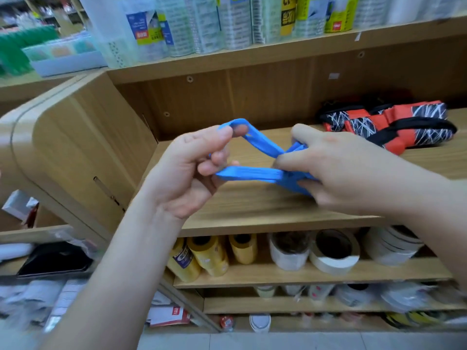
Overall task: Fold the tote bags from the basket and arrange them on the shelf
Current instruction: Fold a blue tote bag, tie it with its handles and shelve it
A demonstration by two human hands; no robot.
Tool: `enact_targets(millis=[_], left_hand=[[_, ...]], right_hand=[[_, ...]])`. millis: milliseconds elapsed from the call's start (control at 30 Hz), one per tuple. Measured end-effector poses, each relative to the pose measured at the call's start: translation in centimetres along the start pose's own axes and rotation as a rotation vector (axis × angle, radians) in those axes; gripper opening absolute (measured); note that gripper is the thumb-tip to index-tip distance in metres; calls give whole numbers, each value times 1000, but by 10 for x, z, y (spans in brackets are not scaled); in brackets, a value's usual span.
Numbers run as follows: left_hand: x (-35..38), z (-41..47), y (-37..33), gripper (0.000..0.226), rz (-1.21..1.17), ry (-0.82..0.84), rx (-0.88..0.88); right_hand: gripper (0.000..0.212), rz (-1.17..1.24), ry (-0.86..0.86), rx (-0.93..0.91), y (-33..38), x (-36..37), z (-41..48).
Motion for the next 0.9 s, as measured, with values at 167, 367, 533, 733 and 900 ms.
enact_targets(millis=[167, 367, 533, 733, 900], left_hand=[[-15, 1, 13, 14, -91, -342, -60], [-18, -1, 17, 12, 10, -365, -47], [-22, -1, 28, 22, 179, -298, -100], [-10, -2, 22, 36, 792, 14, -34], [3, -5, 20, 31, 1189, 441, 187]], right_hand=[[30, 375, 40, -13, -17, -3, 5], [31, 717, 152, 54, -27, 11, 11], [29, 1094, 313, 94, -34, 32, 6], [24, 1539, 423, 56, -41, 35, 6], [35, 1844, 454, 58, -46, 33, 5]])
Point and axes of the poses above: each hand's wrist, its own z-axis towards the middle knuckle, its own x-axis out of the palm, y = z × x, the point moved 5 cm from there along z, towards the middle knuckle, and after that the axes turned 10 degrees about x, right-handed, at the moved point
